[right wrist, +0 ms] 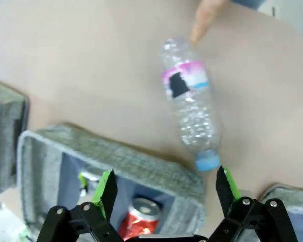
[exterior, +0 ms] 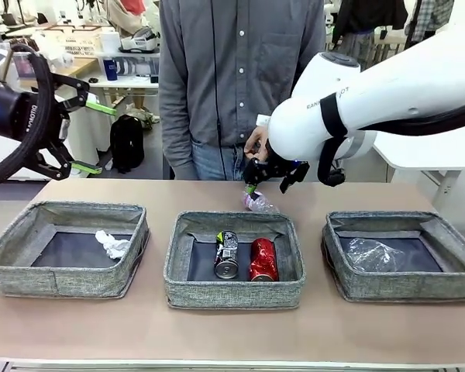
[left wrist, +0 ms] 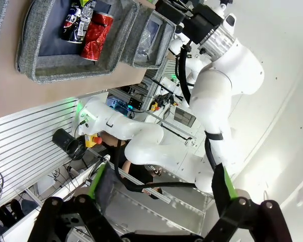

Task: Sort the waste into the appropriate baskets.
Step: Pick up the waste item pointed out by the person.

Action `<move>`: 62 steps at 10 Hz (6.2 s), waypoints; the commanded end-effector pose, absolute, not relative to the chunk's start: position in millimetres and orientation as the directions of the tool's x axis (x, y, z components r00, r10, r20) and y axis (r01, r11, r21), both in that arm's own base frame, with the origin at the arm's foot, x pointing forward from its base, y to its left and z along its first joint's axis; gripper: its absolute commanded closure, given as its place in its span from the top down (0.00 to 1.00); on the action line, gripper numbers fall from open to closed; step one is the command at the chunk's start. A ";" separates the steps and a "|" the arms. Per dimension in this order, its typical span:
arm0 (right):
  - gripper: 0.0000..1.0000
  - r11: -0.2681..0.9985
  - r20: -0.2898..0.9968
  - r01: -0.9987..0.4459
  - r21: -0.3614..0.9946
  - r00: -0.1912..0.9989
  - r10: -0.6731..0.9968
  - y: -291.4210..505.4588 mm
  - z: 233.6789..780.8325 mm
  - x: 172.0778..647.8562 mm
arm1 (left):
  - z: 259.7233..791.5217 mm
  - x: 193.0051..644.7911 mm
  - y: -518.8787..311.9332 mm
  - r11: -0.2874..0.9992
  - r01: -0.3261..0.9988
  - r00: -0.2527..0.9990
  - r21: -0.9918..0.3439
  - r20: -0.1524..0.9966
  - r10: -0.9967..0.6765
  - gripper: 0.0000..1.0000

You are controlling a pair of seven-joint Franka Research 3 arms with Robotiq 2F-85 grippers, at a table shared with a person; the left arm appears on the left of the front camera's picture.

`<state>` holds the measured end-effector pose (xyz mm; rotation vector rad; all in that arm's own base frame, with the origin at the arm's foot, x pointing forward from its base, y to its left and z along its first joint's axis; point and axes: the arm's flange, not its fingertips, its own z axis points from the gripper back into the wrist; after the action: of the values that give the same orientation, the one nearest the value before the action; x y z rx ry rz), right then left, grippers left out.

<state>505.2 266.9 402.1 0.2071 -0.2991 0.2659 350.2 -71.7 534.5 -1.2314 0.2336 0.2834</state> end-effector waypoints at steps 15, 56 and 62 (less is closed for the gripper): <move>1.00 0.929 0.455 -0.312 0.200 0.869 0.194 274.0 313.0 569.4 | 537.9 350.3 -74.2 0.286 -0.341 0.940 -0.896 -0.332 0.081 1.00; 0.21 0.908 0.262 0.416 -0.044 0.882 -0.392 392.4 772.5 336.9 | 537.9 350.3 -74.2 0.286 -0.341 0.940 -0.896 -0.332 0.081 1.00; 0.21 0.942 0.369 0.327 0.076 0.868 -0.332 435.9 804.0 298.4 | 537.9 350.3 -74.2 0.286 -0.341 0.940 -0.896 -0.332 0.081 1.00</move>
<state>288.2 427.5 791.4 -0.0150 -0.3567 -0.3495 350.1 -72.2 534.6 -1.2309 0.2343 0.2825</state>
